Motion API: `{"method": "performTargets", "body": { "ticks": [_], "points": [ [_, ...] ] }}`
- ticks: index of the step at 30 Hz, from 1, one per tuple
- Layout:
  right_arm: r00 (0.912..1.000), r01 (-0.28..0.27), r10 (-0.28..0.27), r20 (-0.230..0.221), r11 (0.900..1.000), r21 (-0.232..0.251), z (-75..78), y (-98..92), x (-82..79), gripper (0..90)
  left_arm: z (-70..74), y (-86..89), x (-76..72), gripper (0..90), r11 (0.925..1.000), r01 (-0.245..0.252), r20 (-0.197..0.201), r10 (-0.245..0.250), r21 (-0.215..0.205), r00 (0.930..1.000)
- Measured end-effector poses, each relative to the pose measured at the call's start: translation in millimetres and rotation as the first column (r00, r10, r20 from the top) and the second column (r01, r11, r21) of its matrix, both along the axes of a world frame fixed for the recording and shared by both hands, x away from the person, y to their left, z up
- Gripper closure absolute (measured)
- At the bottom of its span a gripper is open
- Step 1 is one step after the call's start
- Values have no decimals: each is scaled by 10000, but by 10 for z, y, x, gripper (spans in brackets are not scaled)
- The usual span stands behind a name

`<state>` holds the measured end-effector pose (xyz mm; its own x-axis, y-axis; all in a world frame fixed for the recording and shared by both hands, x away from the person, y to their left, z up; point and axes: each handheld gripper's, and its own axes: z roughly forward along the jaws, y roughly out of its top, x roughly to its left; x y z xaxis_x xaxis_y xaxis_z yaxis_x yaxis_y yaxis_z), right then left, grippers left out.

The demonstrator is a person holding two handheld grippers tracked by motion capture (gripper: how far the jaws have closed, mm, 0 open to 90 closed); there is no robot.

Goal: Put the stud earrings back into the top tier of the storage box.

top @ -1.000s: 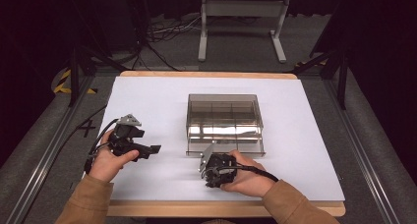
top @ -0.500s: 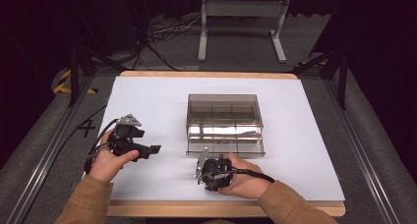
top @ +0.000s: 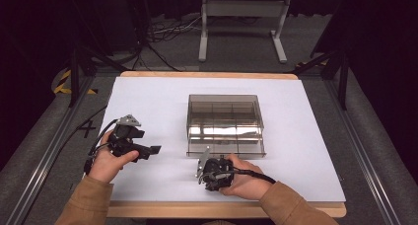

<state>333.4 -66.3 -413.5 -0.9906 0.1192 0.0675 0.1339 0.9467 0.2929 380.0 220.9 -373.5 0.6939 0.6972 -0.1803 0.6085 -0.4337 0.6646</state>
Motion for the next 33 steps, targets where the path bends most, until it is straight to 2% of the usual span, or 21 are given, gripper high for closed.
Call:
{"method": "performTargets", "body": {
  "ticks": [5,16,26,33],
  "points": [
    [9999,107,-109,64,9997,227,86,-22,-1,870,1,-1,-1,128,10000,6,-1,-6,12,10000],
    [9991,395,-411,140,9941,1006,396,-107,29,870,3,2,-1,129,10000,-28,3,28,-18,10000],
    [9971,663,-704,290,9900,1244,604,-165,70,870,4,3,0,128,10000,-25,13,25,-13,10000],
    [9955,822,-880,349,9862,1441,684,-197,92,870,3,5,5,129,10000,-14,34,14,-14,10000]
  ]
}}
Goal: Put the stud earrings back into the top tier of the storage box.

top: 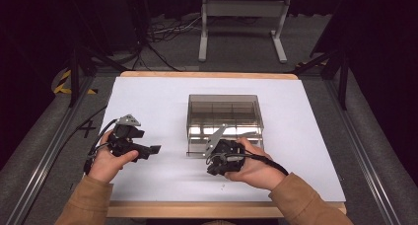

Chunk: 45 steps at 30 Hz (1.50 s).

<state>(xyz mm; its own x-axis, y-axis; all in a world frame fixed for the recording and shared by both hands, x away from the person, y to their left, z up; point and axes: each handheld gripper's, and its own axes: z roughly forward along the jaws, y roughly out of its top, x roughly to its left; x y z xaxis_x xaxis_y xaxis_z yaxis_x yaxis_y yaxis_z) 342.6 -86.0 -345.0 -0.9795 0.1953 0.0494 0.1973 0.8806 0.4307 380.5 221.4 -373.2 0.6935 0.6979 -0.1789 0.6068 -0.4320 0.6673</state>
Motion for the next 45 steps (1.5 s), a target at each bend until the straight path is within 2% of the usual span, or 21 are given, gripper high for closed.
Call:
{"method": "performTargets", "body": {
  "ticks": [11,16,25,32,37,45],
  "points": [
    [9994,284,-291,180,9990,353,144,-62,43,870,2,2,-2,129,10000,-34,1,34,-10,10000],
    [9984,538,-546,153,9974,481,192,-86,65,870,3,4,-2,129,10000,-32,-16,32,-30,10000],
    [9937,1001,-1030,431,9929,651,260,-135,147,870,3,6,-2,129,10000,-35,-2,35,-10,10000],
    [9855,1550,-1591,592,9856,683,288,-190,230,869,5,7,-4,129,10000,-28,-31,28,-20,10000],
    [9782,1961,-2001,548,9780,706,281,-233,292,869,6,9,-3,129,10000,-22,-55,22,0,10000],
    [9661,2515,-2537,476,9667,472,263,-261,372,868,1,6,-1,129,10000,-18,1,18,17,10000]
  ]
}}
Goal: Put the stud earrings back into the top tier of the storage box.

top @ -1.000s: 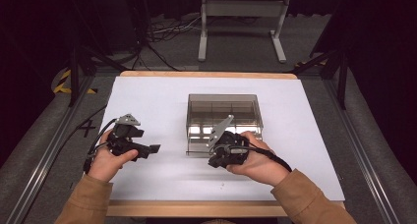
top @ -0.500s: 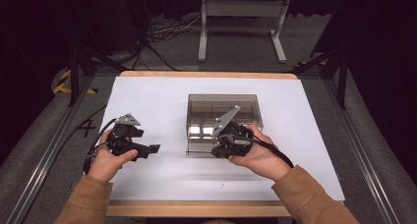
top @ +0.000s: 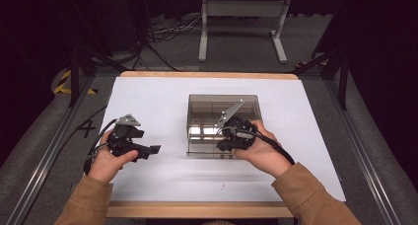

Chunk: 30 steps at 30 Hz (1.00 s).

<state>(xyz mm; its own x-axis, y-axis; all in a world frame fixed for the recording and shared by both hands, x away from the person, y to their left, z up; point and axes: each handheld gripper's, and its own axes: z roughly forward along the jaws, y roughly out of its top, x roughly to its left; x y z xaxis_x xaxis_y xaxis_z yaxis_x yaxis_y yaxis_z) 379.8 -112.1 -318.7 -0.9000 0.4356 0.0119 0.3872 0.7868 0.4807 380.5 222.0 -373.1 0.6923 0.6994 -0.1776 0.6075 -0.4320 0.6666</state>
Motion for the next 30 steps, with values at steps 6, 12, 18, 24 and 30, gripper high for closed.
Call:
{"method": "performTargets", "body": {
  "ticks": [6,12,18,24,30],
  "points": [
    [9995,322,-323,-9,9991,-272,-20,-15,53,868,-1,0,0,128,10000,2,-2,-2,11,10000],
    [9985,538,-543,-76,9971,-539,-78,-10,112,867,-2,-3,0,129,10000,19,-11,-19,22,10000],
    [9979,581,-601,-243,9955,-751,-143,0,160,865,0,2,-1,128,10000,-7,-28,7,-5,10000],
    [9976,560,-592,-352,9948,-855,-191,9,195,864,-1,1,-3,128,10000,2,-40,-2,-14,10000],
    [9969,584,-628,-475,9944,-884,-229,11,222,859,-3,2,1,128,10000,23,-36,-23,19,10000]
  ]
}}
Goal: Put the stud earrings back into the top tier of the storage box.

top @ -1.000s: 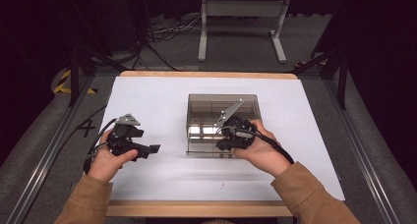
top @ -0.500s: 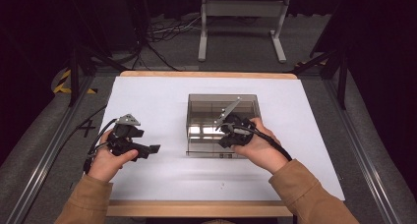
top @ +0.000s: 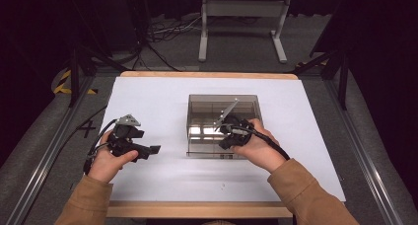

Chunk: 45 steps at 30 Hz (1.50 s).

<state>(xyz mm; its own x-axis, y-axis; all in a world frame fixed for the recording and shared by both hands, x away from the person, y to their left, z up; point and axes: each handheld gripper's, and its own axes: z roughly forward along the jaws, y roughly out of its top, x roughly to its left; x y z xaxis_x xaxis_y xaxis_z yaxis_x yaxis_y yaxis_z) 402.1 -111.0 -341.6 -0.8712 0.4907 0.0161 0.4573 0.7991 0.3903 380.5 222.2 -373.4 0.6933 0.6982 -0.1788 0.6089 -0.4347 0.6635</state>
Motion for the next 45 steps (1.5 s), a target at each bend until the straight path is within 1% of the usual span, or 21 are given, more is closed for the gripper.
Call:
{"method": "performTargets", "body": {
  "ticks": [5,7,12,14,19,21,27,30,32,38,42,43,44,45],
  "points": [
    [10000,-3,3,-10,10000,-21,-15,-8,16,838,1,1,1,129,10000,2,-11,-2,8,10000],
    [10000,80,-80,-11,10000,-12,-14,-10,15,836,0,1,1,128,10000,3,-8,-3,-7,10000],
    [9999,33,-33,102,10000,35,0,-20,12,836,-1,1,1,128,10000,3,-8,-3,-10,10000],
    [9999,67,-68,113,9999,98,11,-23,1,842,-3,-1,1,128,10000,4,-39,-4,-27,10000],
    [9995,-21,12,314,9995,300,69,-45,-37,893,-4,0,3,128,10000,-3,-19,3,-46,10000],
    [9991,-107,92,408,9993,365,93,-52,-60,900,-4,0,4,129,10000,3,-20,-4,-48,10000],
    [9967,-656,626,511,9961,593,154,-70,-154,900,-1,-8,7,128,10000,15,-21,-15,-29,10000],
    [9936,-1018,977,559,9920,749,178,-81,-206,879,0,-14,8,128,10000,-1,-48,1,-56,10000],
    [9899,-1337,1291,583,9875,839,198,-88,-250,869,-1,-15,12,129,10000,-1,-47,1,-67,10000],
    [9806,-1915,1865,609,9773,910,227,-101,-345,850,-3,-26,18,128,10000,52,-46,-52,-22,10000],
    [9747,-2203,2155,592,9711,914,235,-115,-388,837,-3,-27,16,128,10000,53,-44,-53,-19,10000],
    [9738,-2257,2218,498,9695,958,232,-116,-405,836,-1,-26,14,128,10000,47,-38,-48,-30,10000],
    [9714,-2356,2312,547,9674,935,230,-119,-416,835,0,-26,14,128,10000,49,-36,-49,-29,10000],
    [9717,-2350,2314,479,9676,924,233,-123,-433,833,0,-27,14,128,10000,48,-38,-48,-24,10000]
  ]
}}
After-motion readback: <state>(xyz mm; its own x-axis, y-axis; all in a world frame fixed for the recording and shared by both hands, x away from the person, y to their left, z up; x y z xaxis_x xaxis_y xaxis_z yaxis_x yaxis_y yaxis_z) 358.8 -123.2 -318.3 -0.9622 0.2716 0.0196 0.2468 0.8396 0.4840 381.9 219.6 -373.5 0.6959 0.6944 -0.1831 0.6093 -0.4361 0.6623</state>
